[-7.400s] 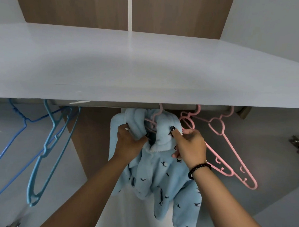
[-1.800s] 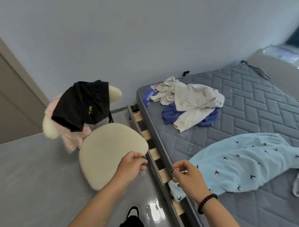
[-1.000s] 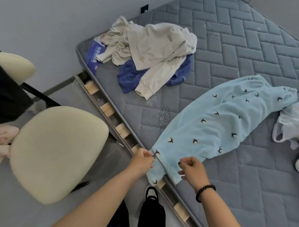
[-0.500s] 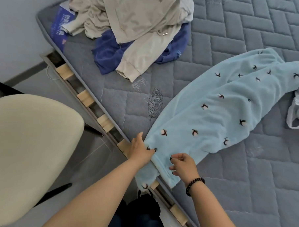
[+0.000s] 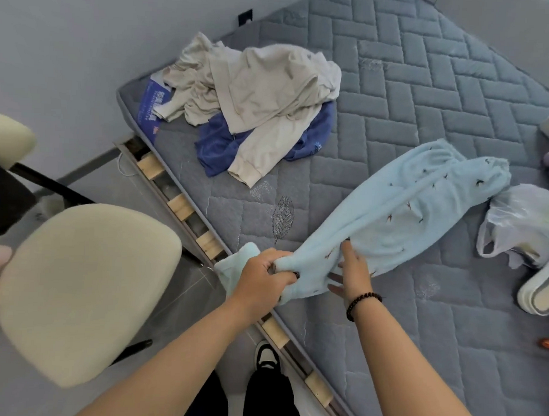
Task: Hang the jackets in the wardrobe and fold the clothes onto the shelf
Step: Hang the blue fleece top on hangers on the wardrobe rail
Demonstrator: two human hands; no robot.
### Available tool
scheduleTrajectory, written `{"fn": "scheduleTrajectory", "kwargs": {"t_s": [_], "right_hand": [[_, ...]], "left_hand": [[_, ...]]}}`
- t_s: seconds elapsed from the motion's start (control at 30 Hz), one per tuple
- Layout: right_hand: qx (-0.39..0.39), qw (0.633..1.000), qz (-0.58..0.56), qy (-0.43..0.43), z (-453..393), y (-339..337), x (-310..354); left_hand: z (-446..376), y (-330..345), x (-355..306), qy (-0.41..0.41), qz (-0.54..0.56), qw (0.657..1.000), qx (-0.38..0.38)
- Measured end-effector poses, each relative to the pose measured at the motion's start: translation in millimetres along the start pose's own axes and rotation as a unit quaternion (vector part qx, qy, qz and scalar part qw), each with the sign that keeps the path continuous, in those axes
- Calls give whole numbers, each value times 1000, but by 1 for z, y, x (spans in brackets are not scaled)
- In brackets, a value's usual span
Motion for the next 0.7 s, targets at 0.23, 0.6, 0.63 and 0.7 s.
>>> {"fn": "scheduleTrajectory", "kwargs": {"t_s": [0.23, 0.6, 0.63, 0.7], "right_hand": [[24, 990, -137, -35, 53, 23, 83], [196, 889, 115, -398, 208, 48, 219], [221, 875, 134, -409, 220, 51, 221], [270, 850, 171, -419, 239, 57, 222]], "left_hand": [[58, -19, -66, 42, -22, 998, 48], [77, -71, -113, -21, 313, 946, -83], [75, -75, -115, -47, 305, 946, -95], [73, -75, -118, -96, 303, 945, -75]]}}
Point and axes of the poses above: each hand's wrist, its own z-axis away from the middle knuckle, its own y-axis out of the palm, x = y × z, the point moved 8 cm from there along -z, towards the middle knuckle, and after that the axes turned 6 degrees about -z, right-handed, at the moved point
